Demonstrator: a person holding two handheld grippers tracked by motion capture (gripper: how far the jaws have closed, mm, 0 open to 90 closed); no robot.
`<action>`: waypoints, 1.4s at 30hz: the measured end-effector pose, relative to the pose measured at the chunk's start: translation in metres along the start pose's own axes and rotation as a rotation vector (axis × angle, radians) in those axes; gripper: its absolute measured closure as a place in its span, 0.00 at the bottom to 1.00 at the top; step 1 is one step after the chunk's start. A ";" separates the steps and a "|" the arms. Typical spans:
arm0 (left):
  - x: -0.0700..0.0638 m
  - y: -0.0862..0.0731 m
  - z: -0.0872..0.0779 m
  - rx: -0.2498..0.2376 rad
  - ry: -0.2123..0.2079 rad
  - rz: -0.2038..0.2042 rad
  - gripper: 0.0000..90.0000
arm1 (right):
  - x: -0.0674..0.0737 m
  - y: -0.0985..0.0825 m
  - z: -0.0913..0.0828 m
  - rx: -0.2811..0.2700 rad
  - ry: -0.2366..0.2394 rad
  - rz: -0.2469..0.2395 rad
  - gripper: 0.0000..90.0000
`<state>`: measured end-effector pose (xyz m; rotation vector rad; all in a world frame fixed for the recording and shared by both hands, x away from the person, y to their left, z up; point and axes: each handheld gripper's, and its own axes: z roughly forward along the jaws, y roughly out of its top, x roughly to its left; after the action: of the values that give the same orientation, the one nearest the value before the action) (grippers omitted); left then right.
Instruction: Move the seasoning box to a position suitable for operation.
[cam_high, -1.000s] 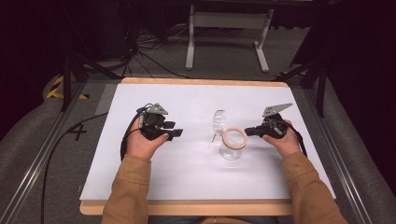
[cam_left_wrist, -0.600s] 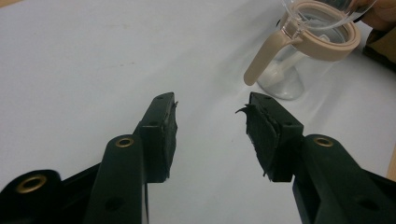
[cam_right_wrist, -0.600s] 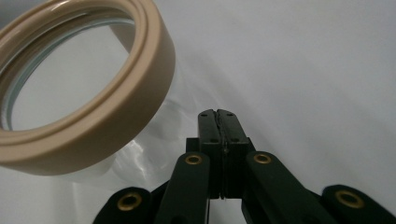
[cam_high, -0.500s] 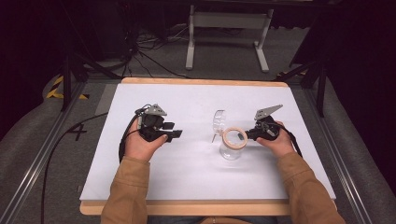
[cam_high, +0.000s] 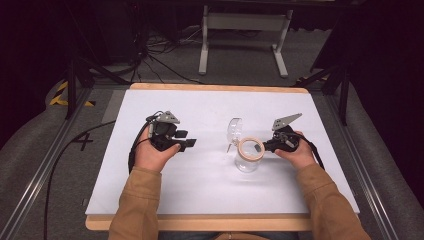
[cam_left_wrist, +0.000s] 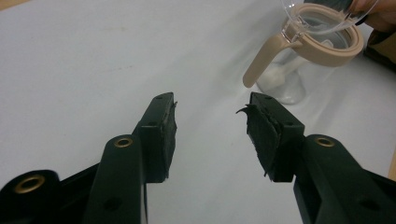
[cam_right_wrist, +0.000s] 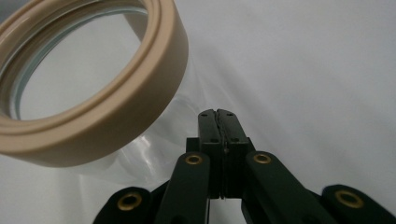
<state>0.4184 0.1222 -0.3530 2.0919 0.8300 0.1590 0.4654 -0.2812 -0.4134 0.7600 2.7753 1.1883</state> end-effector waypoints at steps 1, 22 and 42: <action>0.000 0.001 0.001 -0.002 -0.004 0.000 0.58 | 0.001 0.000 -0.001 0.005 0.001 -0.004 1.00; -0.007 0.019 0.023 0.011 -0.059 0.055 0.58 | 0.033 -0.009 -0.010 0.078 0.037 -0.070 1.00; -0.007 0.023 0.028 0.016 -0.076 0.063 0.58 | 0.058 -0.002 0.000 0.122 0.102 -0.138 1.00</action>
<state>0.4354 0.0897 -0.3521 2.1268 0.7224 0.1065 0.4134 -0.2565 -0.4053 0.5185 2.9503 1.0709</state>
